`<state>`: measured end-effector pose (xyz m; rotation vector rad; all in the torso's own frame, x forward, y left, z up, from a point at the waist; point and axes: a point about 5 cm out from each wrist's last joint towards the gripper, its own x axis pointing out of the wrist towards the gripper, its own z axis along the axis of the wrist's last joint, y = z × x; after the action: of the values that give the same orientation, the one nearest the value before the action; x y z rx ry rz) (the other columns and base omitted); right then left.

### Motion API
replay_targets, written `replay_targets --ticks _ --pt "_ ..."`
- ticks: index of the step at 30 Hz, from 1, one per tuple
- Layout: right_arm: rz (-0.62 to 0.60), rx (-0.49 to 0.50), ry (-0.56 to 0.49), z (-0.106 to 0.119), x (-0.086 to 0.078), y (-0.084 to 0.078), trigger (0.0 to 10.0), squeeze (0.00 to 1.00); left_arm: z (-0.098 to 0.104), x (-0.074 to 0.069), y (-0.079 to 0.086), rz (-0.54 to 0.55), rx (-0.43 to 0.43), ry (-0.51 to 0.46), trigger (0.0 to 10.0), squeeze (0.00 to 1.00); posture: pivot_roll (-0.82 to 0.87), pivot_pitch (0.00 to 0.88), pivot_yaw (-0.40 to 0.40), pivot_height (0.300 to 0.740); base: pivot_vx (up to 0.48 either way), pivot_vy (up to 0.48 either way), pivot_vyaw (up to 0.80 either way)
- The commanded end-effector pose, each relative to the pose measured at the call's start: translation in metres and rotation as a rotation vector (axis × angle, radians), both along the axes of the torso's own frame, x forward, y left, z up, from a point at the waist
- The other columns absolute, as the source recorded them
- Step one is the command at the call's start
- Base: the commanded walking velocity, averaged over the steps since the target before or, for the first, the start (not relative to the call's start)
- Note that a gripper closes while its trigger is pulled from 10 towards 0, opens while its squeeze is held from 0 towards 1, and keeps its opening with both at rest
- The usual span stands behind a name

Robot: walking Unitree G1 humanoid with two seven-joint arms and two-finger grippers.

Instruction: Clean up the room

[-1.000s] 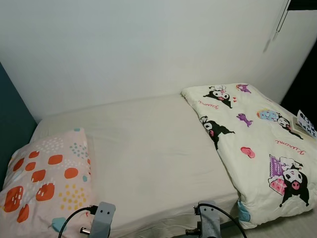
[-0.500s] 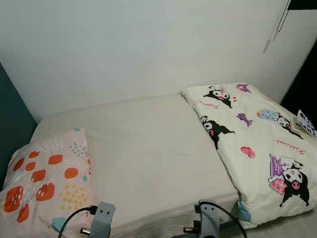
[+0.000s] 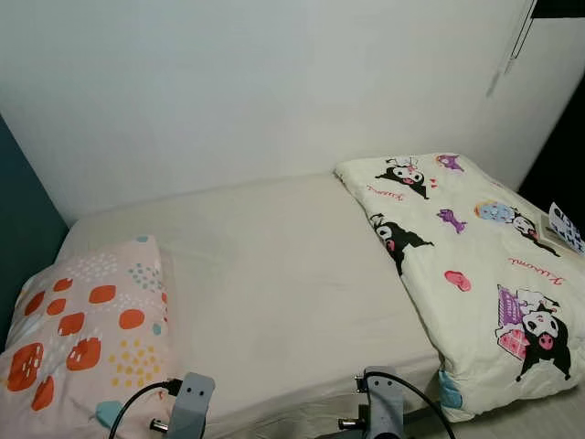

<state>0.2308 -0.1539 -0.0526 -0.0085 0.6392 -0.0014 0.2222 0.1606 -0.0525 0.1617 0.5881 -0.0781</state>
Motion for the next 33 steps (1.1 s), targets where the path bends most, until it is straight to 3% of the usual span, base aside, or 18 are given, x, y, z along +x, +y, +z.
replay_targets --ticks 1,8,33 --pt "-0.003 -0.013 0.007 -0.0016 -0.0023 0.0003 10.0 0.0 -0.0024 -0.0034 -0.0002 -0.015 0.009 0.013 10.0 0.0 -0.01 0.093 0.006 0.74 0.0 0.0 0.0" --pt "0.022 -0.063 0.011 -0.0026 -0.004 -0.0026 10.0 0.0 -0.0025 -0.0035 -0.0009 -0.018 0.01 0.013 10.0 0.0 -0.01 0.089 0.001 0.74 0.0 0.0 0.0" --pt "0.024 -0.093 0.023 -0.0032 -0.0042 -0.0039 10.0 0.0 -0.0017 -0.0024 -0.001 -0.024 0.009 0.009 10.0 0.0 -0.01 0.082 0.002 0.74 0.0 0.0 0.0"
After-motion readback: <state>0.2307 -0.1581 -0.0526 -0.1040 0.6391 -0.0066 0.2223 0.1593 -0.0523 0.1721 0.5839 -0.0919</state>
